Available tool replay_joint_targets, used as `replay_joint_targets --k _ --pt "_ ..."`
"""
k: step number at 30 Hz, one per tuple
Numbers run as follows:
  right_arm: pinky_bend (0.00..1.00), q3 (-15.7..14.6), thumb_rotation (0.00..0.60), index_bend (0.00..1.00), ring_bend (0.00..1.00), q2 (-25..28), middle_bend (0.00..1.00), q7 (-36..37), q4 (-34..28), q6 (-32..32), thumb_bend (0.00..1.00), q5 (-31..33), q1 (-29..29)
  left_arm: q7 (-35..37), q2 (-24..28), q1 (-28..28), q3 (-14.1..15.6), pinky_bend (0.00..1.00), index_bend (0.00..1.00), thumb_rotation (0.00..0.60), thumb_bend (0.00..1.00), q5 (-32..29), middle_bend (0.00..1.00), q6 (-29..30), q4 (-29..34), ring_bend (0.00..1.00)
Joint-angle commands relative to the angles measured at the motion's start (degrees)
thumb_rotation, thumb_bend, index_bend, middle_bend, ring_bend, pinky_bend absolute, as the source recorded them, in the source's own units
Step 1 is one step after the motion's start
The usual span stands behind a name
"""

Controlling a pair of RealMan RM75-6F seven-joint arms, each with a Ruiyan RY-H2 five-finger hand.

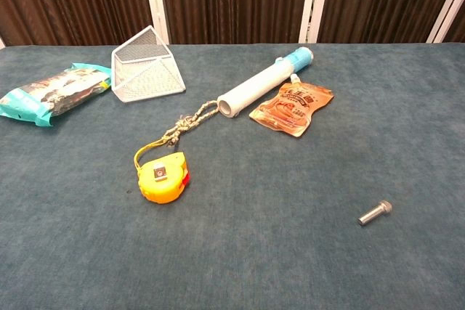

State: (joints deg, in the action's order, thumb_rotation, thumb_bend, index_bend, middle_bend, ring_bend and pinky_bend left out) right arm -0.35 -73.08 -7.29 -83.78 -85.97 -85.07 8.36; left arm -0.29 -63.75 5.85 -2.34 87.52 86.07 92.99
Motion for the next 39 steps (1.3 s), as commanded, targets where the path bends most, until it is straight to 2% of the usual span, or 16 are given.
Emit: replay_joint_targets --k 1,8,10,11,13,16,17,19,22,27,33,39 --pt "0.14 0.0 0.600 0.14 0.09 0.0 0.15 0.4 -0.1 -0.1 0.14 -0.6 -0.2 0.2 0.0 -0.1 0.0 0.56 0.44 0.600 0.50 0.0 0.48 0.1 0.0 0.48" --pt "0.14 0.1 0.600 0.17 0.09 -0.4 0.15 1.8 -0.1 -0.8 0.14 -2.0 -0.6 0.8 0.2 -0.3 -0.1 0.56 0.44 0.600 0.50 0.2 0.48 0.6 0.1 0.48" --pt "0.14 -0.8 0.600 0.19 0.17 -0.9 0.22 3.5 0.4 -2.2 0.14 -6.3 -0.1 1.4 0.2 -0.3 -0.2 0.56 0.44 0.600 0.50 0.3 0.48 0.9 0.1 0.49" --pt "0.15 -1.0 0.600 0.20 0.24 -1.1 0.29 3.7 0.8 -2.4 0.14 -7.5 0.1 1.5 0.2 -0.3 -0.2 0.56 0.44 0.600 0.50 0.4 0.48 0.9 0.1 0.49" --pt "0.25 -1.7 0.600 0.23 0.38 -1.0 0.40 3.6 0.9 -1.5 0.14 -9.9 1.1 1.7 0.3 -0.3 0.0 0.56 0.44 0.600 0.50 0.7 0.48 0.9 0.1 0.48" --pt "0.55 -2.5 0.600 0.31 0.64 -0.4 0.59 3.6 -0.4 1.4 0.15 -12.2 3.1 1.8 0.5 -0.5 0.1 0.56 0.44 0.600 0.50 1.2 0.48 1.4 0.4 0.48" --pt "0.62 -2.6 0.600 0.33 0.70 -0.3 0.64 4.0 -1.0 2.4 0.16 -12.6 3.7 1.9 0.6 -0.5 0.1 0.56 0.44 0.600 0.50 1.3 0.48 1.5 0.4 0.48" --pt "0.75 -2.7 0.600 0.37 0.81 0.1 0.74 4.9 -1.9 4.4 0.22 -13.4 5.2 2.0 0.7 -0.6 0.1 0.56 0.44 0.600 0.50 1.3 0.48 1.7 0.3 0.49" --pt "0.85 -2.4 0.600 0.43 0.91 -0.6 0.84 5.4 -1.6 6.0 0.36 -15.3 7.3 2.5 0.9 -0.7 0.0 0.56 0.45 0.600 0.50 1.0 0.49 1.7 0.5 0.49" --pt "0.91 -2.5 0.600 0.48 0.96 -1.6 0.89 6.1 -1.2 10.8 0.47 -16.8 11.0 2.6 1.1 -0.9 0.0 0.56 0.45 0.600 0.50 1.3 0.49 2.2 0.7 0.49" --pt "0.92 -2.5 0.600 0.49 0.96 -1.9 0.90 5.7 -1.9 19.2 0.48 -15.1 15.2 2.9 1.2 -0.9 -0.2 0.56 0.45 0.600 0.50 1.0 0.49 2.3 0.7 0.49" --pt "0.92 -2.2 0.600 0.45 0.97 -2.8 0.90 5.6 -1.6 25.6 0.48 -12.8 18.5 3.2 1.2 -1.0 -0.2 0.56 0.45 0.600 0.50 1.1 0.49 2.3 0.6 0.48"
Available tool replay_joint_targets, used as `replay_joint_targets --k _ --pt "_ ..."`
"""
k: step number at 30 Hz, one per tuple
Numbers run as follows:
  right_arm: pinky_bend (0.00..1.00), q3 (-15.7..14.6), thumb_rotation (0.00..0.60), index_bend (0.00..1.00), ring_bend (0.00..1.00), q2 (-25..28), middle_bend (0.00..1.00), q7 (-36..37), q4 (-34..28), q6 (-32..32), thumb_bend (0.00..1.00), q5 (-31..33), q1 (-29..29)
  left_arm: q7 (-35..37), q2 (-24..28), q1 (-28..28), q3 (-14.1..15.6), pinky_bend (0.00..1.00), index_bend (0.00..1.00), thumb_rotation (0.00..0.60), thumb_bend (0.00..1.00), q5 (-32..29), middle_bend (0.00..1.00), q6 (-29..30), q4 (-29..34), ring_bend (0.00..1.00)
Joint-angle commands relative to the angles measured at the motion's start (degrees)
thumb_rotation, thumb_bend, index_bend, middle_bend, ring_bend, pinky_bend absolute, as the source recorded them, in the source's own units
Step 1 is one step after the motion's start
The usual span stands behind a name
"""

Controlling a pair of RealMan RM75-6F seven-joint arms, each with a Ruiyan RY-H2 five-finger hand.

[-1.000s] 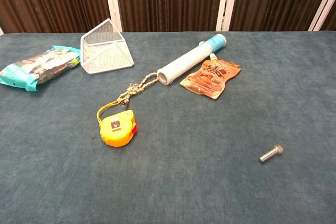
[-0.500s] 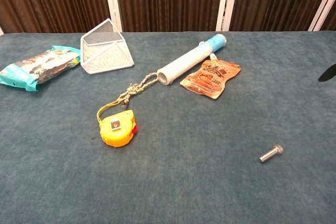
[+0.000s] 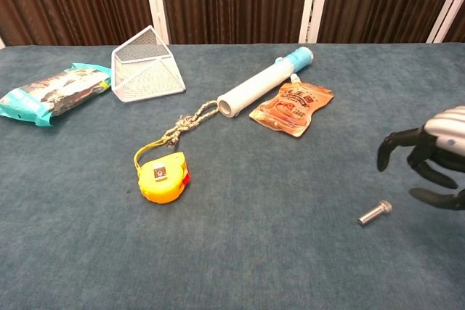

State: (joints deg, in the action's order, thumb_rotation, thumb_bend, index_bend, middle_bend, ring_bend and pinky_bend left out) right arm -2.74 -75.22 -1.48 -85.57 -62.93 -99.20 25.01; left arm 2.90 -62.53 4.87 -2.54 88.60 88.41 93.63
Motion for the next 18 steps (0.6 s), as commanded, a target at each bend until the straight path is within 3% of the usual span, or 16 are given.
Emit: replay_joint_targets --k 1,18 --pt "0.92 0.2 0.600 0.44 0.96 -0.9 0.90 -0.1 0.2 3.0 0.47 1.5 2.2 0.0 0.0 0.0 0.0 0.56 0.45 0.600 0.50 0.0 0.49 0.0 0.0 0.48" --pt "0.93 -1.8 0.600 0.47 0.97 -3.7 0.91 1.1 2.4 7.1 0.44 2.7 4.8 0.2 -0.1 0.0 -0.2 0.56 0.45 0.600 0.50 -0.1 0.49 0.1 -0.2 0.48"
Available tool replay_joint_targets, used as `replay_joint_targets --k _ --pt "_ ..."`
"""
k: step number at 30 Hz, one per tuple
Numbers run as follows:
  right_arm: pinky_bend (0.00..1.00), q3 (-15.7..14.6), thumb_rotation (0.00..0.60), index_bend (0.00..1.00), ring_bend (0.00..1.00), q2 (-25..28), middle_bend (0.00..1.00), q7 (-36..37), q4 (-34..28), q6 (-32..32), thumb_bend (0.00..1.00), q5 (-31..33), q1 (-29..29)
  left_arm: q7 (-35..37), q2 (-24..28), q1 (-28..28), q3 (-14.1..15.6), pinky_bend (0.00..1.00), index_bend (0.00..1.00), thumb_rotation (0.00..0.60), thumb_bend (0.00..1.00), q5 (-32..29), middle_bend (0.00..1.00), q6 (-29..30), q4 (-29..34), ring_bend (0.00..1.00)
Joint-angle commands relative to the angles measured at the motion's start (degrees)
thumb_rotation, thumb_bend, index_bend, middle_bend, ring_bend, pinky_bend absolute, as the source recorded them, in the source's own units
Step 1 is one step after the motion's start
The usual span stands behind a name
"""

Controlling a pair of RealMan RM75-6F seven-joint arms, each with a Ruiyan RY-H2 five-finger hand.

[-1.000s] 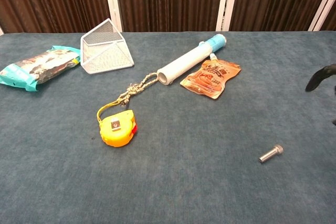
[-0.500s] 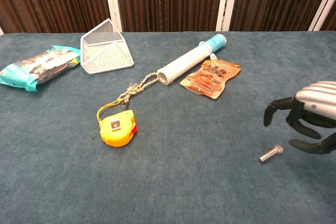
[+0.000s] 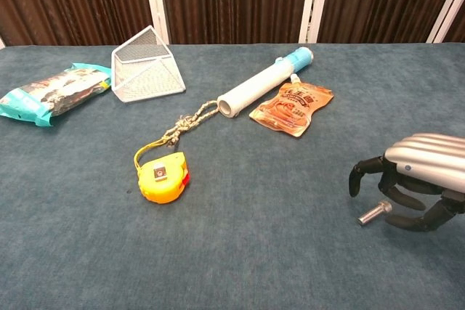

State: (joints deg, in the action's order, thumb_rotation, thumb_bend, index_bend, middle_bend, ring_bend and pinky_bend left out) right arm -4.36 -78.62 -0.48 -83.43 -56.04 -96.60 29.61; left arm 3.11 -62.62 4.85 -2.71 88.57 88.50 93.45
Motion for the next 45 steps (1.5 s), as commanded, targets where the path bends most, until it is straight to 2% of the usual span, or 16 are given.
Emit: replay_joint_targets --k 1,37,45 --pt "0.93 -0.3 0.600 0.48 0.97 -0.4 0.91 0.1 0.5 0.3 0.44 0.1 0.3 0.0 0.0 0.0 0.0 0.56 0.45 0.600 0.50 0.0 0.49 0.0 0.0 0.48" --pt "0.96 -1.7 0.600 0.57 0.99 -3.5 0.93 0.5 3.9 1.1 0.44 1.6 2.0 0.6 0.2 -0.1 -0.1 0.56 0.45 0.600 0.49 0.0 0.49 0.0 0.0 0.48" --pt "0.96 -1.7 0.600 0.63 1.00 -3.9 0.94 -0.1 4.3 1.4 0.51 2.2 2.1 0.8 0.2 -0.1 -0.2 0.56 0.45 0.600 0.50 -0.2 0.49 0.0 0.0 0.49"
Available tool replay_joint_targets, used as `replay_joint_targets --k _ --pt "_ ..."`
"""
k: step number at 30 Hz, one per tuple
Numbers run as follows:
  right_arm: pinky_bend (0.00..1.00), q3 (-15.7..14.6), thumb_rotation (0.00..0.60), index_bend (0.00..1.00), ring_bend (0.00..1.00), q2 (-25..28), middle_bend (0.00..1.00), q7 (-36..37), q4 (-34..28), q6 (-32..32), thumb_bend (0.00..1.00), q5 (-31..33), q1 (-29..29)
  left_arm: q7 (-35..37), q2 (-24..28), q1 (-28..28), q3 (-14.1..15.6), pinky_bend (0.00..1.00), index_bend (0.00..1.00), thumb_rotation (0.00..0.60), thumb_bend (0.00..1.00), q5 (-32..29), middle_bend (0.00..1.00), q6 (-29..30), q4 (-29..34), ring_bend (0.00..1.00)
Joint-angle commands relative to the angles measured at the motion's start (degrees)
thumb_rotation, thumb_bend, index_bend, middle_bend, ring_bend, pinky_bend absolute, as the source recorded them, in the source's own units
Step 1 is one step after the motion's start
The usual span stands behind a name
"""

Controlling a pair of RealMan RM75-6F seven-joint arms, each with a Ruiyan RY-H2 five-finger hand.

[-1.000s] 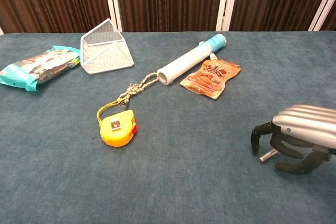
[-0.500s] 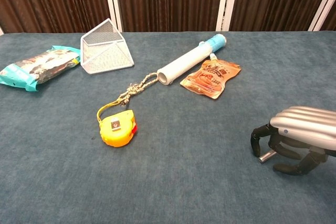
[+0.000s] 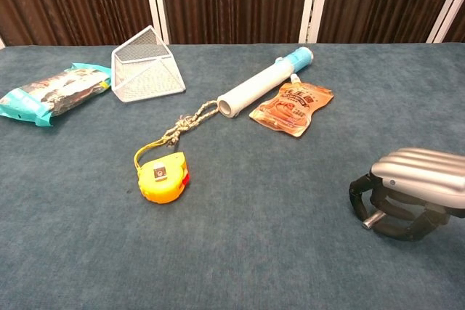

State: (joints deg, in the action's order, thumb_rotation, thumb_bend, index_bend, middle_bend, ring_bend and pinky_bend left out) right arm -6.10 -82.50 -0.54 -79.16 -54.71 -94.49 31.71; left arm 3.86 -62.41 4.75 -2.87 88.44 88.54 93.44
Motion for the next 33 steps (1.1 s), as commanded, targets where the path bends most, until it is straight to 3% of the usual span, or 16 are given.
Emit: replay_joint_targets --k 1,8,33 --pt "0.97 0.0 0.600 0.64 1.00 -0.1 0.94 -0.1 0.1 0.1 0.51 0.2 0.1 0.1 0.0 0.0 0.0 0.56 0.45 0.600 0.50 -0.1 0.49 -0.1 0.0 0.49" --pt "0.97 0.0 0.600 0.70 1.00 -0.4 0.94 -0.3 0.5 0.2 0.54 0.5 0.2 0.3 0.0 0.0 0.0 0.56 0.45 0.600 0.50 -0.1 0.49 -0.1 0.0 0.49" --pt "0.97 0.0 0.600 0.74 1.00 0.3 0.94 3.3 0.7 -5.4 0.54 -0.8 -1.3 -0.1 0.0 0.1 0.0 0.56 0.45 0.600 0.50 0.0 0.49 -0.2 0.0 0.49"
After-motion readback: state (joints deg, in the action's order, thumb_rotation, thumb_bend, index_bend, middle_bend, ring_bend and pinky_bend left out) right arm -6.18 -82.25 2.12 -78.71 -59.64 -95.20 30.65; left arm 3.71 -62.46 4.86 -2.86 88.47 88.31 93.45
